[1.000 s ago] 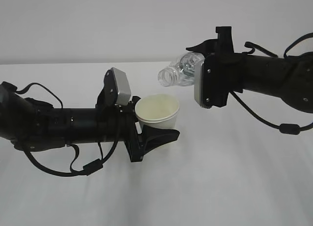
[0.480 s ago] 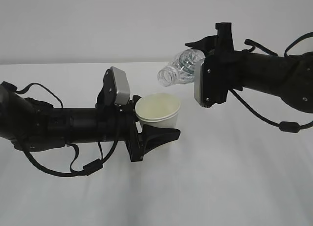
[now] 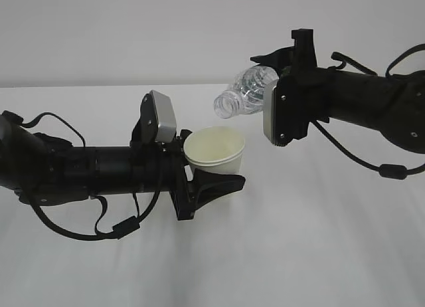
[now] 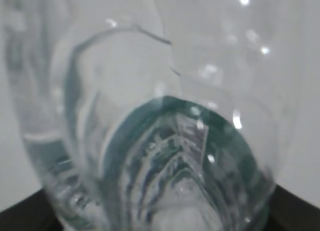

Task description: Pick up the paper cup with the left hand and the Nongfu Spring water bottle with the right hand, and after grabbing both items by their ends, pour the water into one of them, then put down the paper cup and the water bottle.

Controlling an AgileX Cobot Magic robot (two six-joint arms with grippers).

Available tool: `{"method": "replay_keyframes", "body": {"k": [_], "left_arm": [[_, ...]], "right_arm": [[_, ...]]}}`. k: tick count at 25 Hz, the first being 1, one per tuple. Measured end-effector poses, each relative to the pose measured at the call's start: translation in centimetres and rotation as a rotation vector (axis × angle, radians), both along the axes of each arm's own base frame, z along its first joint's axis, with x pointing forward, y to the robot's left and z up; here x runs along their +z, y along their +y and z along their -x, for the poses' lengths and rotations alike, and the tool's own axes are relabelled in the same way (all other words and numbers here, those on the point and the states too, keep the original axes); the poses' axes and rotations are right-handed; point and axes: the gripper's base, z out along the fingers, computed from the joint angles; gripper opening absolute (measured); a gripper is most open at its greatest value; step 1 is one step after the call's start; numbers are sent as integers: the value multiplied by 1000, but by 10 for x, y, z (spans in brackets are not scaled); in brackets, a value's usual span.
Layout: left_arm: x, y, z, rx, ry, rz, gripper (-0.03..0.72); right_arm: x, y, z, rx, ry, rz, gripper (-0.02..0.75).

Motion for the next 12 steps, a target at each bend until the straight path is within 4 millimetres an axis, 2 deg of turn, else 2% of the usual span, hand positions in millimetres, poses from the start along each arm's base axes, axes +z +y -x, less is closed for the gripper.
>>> {"method": "replay_keyframes", "body": {"k": [12], "left_arm": [[0, 0, 0, -1, 0, 0, 493]], "right_arm": [[1, 0, 0, 12, -28, 24, 491]]}}
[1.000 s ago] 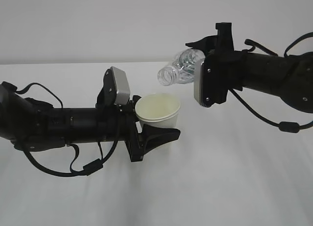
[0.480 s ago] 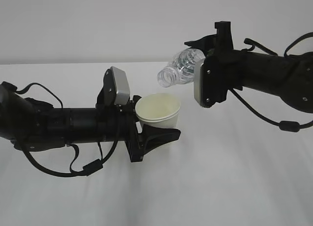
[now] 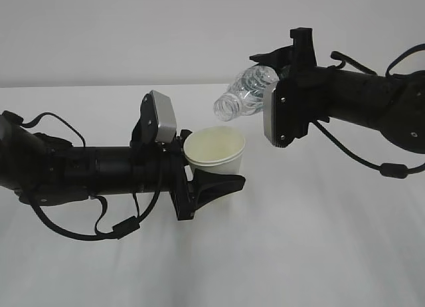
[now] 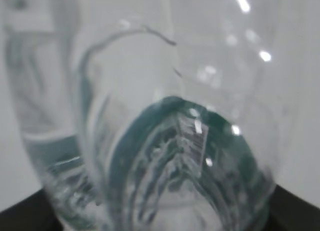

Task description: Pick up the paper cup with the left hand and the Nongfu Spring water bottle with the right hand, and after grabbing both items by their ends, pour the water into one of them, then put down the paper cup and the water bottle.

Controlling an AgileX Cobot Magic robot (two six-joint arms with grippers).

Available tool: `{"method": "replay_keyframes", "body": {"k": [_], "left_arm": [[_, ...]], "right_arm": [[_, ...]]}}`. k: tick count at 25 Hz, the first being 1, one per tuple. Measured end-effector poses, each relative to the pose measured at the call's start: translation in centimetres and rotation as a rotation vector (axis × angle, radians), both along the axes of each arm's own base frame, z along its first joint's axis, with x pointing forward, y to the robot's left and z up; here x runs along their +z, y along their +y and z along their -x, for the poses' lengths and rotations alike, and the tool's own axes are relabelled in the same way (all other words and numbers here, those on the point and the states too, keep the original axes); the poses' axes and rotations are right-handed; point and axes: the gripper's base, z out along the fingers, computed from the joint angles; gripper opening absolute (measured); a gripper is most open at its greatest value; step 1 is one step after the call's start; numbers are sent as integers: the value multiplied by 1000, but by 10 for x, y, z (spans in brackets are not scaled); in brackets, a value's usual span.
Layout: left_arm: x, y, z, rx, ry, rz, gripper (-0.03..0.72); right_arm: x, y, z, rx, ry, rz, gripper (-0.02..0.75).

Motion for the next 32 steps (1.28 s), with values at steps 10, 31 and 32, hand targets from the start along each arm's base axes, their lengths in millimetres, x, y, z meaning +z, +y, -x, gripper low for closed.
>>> {"method": "replay_keyframes", "body": {"k": [10, 31, 32], "left_arm": [[0, 0, 0, 0, 0, 0, 493], [0, 0, 0, -1, 0, 0, 492], [0, 0, 0, -1, 0, 0, 492]], "right_arm": [[0, 0, 0, 10, -23, 30, 491], [2, 1, 0, 25, -55, 45, 491], [2, 1, 0, 25, -55, 45, 491]]}}
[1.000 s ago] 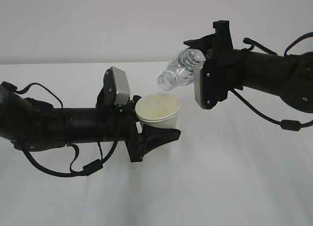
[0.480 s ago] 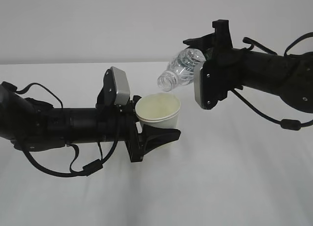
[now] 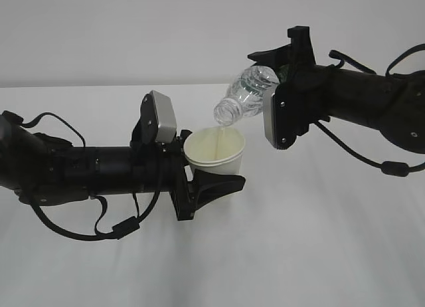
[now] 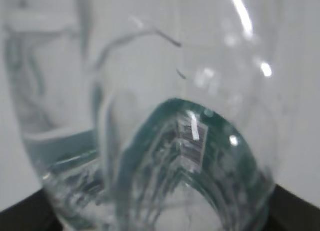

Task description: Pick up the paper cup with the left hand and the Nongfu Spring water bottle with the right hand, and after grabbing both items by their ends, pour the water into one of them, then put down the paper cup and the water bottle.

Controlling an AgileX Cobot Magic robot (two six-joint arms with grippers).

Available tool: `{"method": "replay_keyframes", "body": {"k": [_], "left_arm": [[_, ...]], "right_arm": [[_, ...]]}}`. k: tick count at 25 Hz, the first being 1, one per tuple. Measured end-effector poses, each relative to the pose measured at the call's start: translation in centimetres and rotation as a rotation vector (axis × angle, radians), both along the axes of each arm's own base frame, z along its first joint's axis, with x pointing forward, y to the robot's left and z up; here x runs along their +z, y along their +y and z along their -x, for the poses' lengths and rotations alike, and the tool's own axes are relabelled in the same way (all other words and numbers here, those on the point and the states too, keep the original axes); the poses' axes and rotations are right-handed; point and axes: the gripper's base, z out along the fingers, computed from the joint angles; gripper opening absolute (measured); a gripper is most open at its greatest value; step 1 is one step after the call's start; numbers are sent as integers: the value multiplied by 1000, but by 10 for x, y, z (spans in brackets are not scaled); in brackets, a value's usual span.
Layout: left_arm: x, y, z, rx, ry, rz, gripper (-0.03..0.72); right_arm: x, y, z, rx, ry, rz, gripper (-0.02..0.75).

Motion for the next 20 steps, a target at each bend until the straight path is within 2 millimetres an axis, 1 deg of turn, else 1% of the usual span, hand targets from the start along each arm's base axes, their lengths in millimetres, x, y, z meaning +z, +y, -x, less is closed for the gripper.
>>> {"method": "replay_keyframes", "body": {"k": [20], "left_arm": [[0, 0, 0, -1, 0, -1, 492]], "right_arm": [[0, 0, 0, 7, -17, 22, 491]]}}
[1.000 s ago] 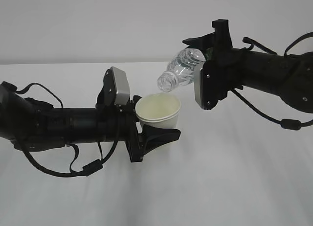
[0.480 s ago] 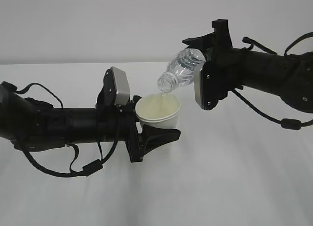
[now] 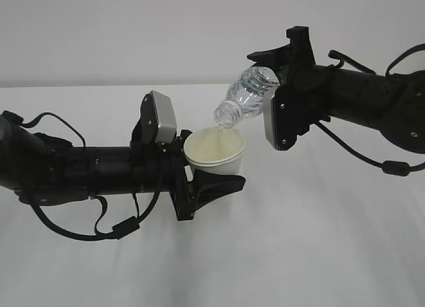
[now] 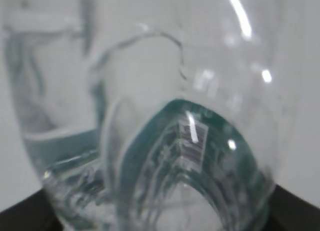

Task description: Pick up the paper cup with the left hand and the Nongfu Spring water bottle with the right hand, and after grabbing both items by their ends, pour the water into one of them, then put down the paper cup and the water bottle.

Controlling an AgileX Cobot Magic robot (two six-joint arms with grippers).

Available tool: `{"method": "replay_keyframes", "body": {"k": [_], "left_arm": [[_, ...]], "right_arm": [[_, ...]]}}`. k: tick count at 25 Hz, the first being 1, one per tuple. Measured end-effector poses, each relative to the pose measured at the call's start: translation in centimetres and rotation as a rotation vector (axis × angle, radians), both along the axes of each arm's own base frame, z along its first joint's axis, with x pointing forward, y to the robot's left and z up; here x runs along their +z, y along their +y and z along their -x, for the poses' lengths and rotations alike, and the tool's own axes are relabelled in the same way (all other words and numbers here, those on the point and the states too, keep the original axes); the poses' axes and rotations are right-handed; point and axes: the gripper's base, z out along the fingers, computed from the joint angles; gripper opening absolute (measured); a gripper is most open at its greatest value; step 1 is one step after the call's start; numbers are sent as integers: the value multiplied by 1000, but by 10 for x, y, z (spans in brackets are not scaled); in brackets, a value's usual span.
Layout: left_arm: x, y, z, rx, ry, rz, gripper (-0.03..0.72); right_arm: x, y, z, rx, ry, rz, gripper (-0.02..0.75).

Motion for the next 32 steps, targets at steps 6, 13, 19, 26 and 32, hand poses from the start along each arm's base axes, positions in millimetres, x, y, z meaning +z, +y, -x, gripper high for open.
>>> {"method": "replay_keyframes", "body": {"k": [6, 13, 19, 26, 32], "left_arm": [[0, 0, 0, 0, 0, 0, 492], [0, 0, 0, 0, 0, 0, 492], [0, 0, 0, -1, 0, 0, 492], [-1, 0, 2, -21, -5, -10, 492], [-1, 0, 2, -23, -5, -11, 492]], "right_arm": [[0, 0, 0, 2, -6, 8, 491], [0, 0, 0, 4, -10, 11, 491], [0, 0, 0, 4, -10, 11, 491], [0, 0, 0, 4, -10, 11, 491], [0, 0, 0, 4, -10, 11, 491]]}}
